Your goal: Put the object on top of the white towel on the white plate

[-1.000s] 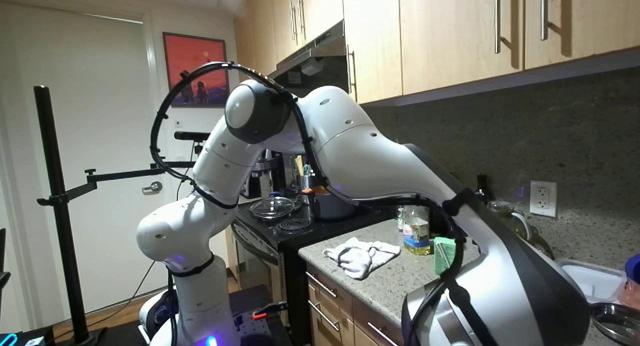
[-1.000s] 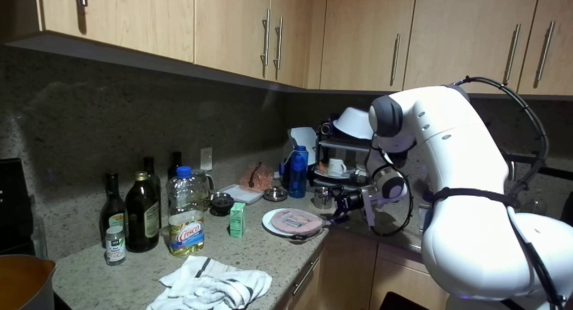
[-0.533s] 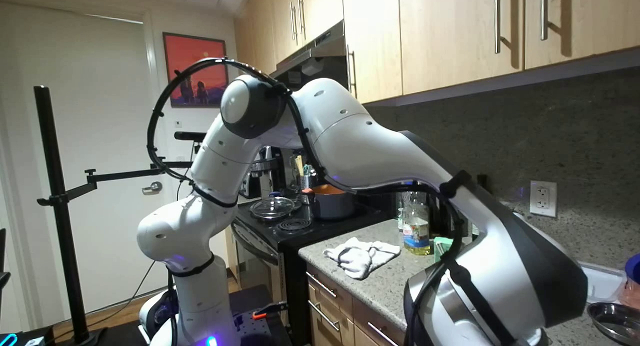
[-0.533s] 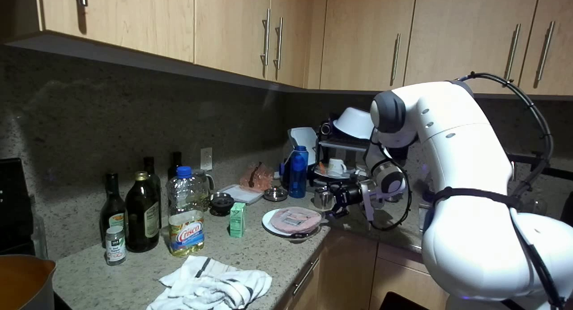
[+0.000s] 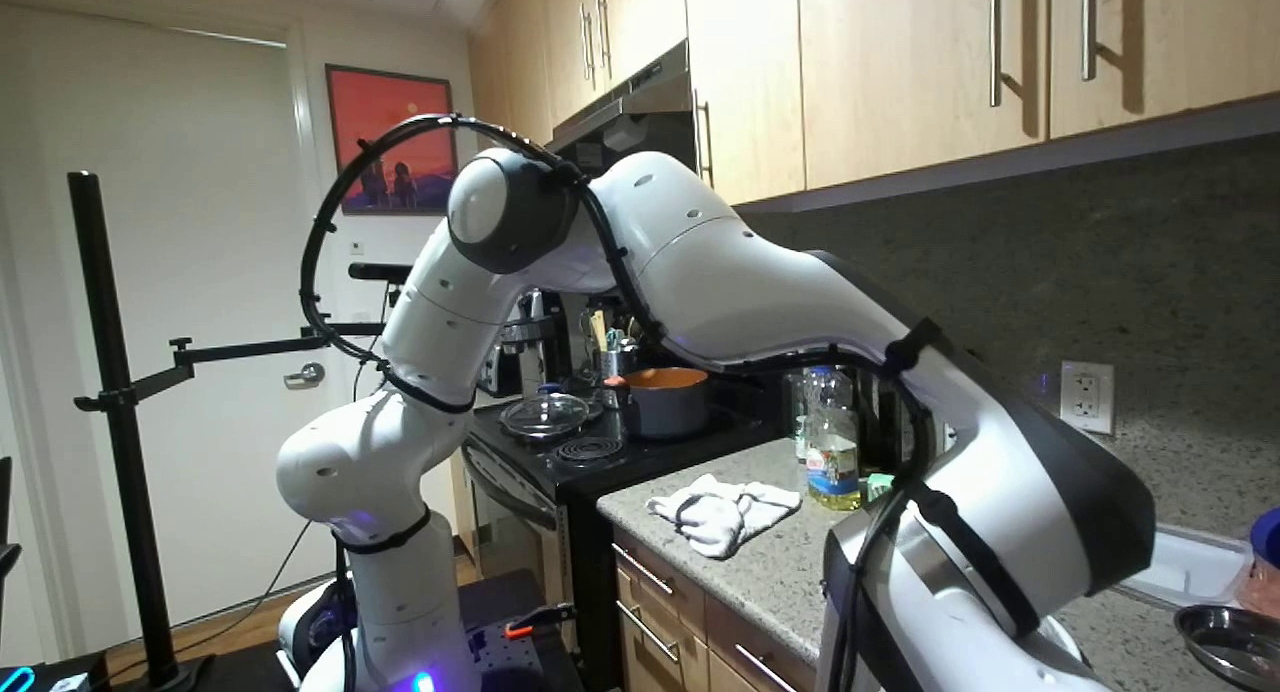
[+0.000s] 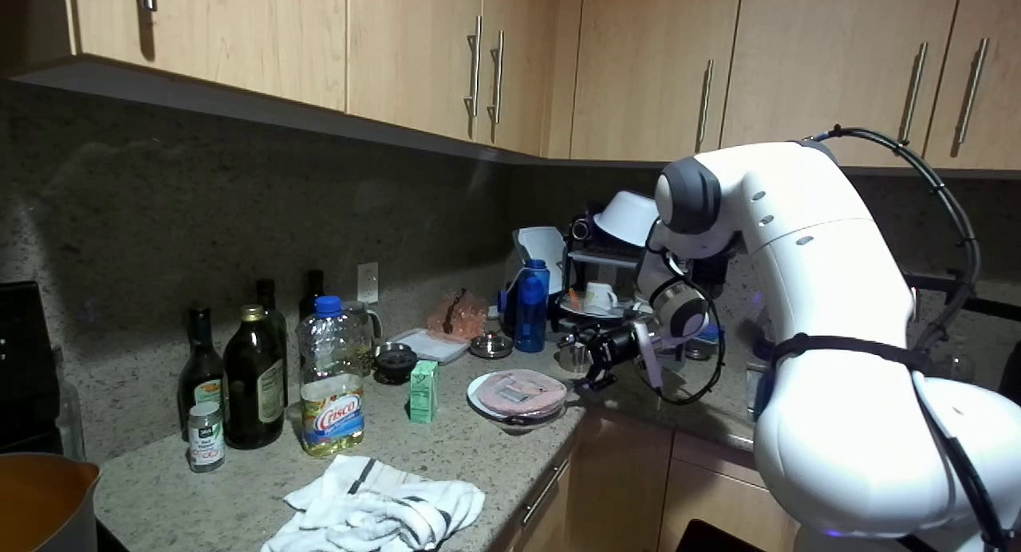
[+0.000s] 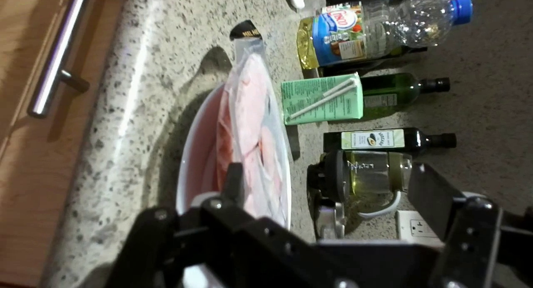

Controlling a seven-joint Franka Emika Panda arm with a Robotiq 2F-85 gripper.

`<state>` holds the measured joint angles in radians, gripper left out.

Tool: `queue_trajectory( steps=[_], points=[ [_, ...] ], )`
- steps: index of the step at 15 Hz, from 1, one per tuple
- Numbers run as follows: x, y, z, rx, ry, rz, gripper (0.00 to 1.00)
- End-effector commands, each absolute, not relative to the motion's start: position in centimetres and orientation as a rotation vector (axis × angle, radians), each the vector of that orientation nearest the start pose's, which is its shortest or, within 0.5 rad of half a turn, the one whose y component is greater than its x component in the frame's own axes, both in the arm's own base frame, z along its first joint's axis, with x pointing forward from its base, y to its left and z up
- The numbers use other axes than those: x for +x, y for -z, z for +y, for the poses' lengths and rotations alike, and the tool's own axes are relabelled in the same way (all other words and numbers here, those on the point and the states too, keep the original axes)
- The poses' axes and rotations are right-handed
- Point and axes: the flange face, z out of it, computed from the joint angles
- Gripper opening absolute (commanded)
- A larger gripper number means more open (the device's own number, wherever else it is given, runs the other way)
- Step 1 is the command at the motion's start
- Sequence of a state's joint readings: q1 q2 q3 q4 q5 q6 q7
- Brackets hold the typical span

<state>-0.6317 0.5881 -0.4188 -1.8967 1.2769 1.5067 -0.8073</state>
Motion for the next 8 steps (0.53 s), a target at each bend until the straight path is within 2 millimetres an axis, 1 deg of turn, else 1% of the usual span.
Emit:
queue_trajectory(
  steps=[1,5,7,8],
  points=[
    [38.7,-22.8,-42.9,-1.828,0.277,0.850,1.00],
    [38.0,-23.1,-43.8,-1.877,0.254,0.863,1.00],
    [37.4,-23.9,-44.2,-1.898,0.265,0.861,1.00],
    [36.6,-25.0,-44.3,-1.912,0.282,0.850,1.00]
  ],
)
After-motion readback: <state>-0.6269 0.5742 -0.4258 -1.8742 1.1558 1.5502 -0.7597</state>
